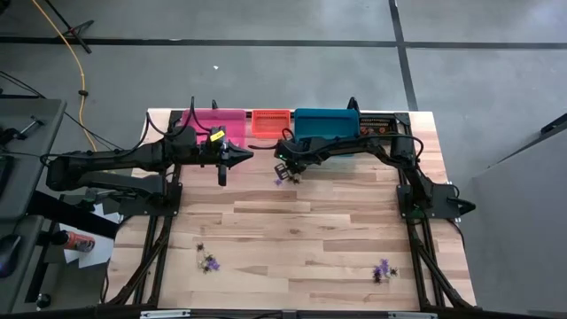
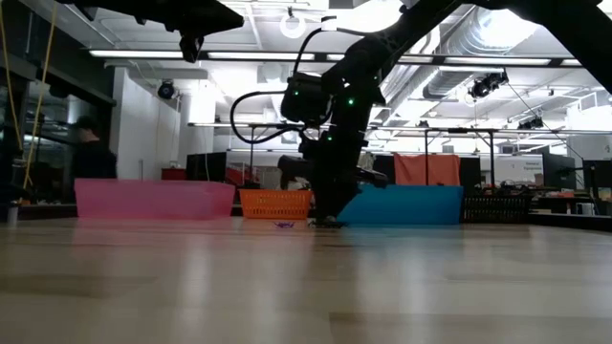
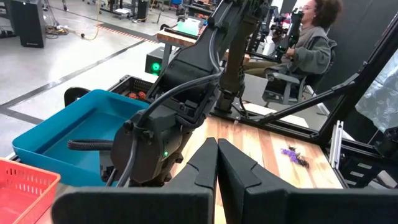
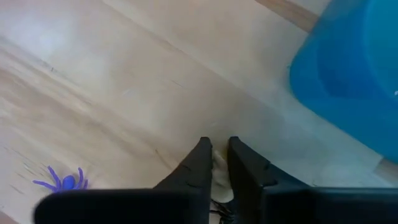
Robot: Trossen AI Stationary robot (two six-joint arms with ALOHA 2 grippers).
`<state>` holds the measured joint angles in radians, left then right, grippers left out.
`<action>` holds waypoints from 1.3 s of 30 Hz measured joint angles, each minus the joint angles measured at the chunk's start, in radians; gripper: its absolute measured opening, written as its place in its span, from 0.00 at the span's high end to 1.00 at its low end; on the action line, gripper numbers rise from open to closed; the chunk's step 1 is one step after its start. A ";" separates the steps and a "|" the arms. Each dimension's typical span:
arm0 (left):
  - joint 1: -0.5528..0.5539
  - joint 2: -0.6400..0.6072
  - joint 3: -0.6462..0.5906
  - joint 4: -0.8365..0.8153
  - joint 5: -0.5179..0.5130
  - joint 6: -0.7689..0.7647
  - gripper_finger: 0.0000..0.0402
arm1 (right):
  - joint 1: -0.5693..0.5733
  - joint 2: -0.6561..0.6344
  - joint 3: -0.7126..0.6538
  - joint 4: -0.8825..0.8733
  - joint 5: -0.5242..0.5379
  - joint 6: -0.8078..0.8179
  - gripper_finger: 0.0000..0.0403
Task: Sort Halloween decoration
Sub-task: Put the white skull toy into the pink bin
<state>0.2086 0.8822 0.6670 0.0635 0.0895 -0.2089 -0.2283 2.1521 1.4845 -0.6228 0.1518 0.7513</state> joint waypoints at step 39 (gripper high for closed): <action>0.001 -0.057 0.001 0.002 0.006 0.001 1.00 | -0.013 -0.018 0.336 0.021 -0.021 -0.268 0.96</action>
<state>0.2092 0.8253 0.6681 0.0656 0.0952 -0.2074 -0.2413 2.1345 1.8200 -0.6016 0.1310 0.4836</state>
